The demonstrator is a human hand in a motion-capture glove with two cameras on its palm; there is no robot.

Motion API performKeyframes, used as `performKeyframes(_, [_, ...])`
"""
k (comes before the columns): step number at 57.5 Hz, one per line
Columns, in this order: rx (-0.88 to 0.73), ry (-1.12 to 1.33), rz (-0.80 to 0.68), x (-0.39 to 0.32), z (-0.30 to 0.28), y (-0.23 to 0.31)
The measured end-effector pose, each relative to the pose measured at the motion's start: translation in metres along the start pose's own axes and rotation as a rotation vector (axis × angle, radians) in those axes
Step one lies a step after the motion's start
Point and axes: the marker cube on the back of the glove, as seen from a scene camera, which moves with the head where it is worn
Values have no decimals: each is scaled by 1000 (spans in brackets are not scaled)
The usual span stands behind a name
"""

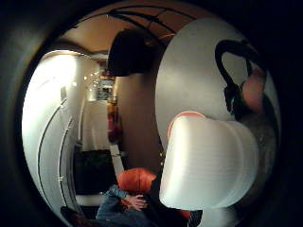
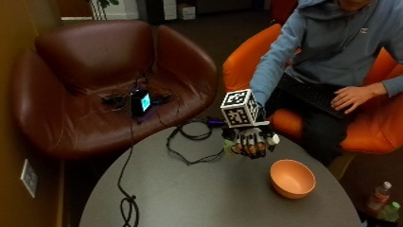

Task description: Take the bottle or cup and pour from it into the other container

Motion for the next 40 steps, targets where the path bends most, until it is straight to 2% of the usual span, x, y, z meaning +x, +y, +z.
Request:
performKeyframes(13, [-72,379,-37,-33,-21,4])
performKeyframes(24, [-138,819,-64,-58,-19,3])
performKeyframes(40, [-242,1043,-62,-83,6,6])
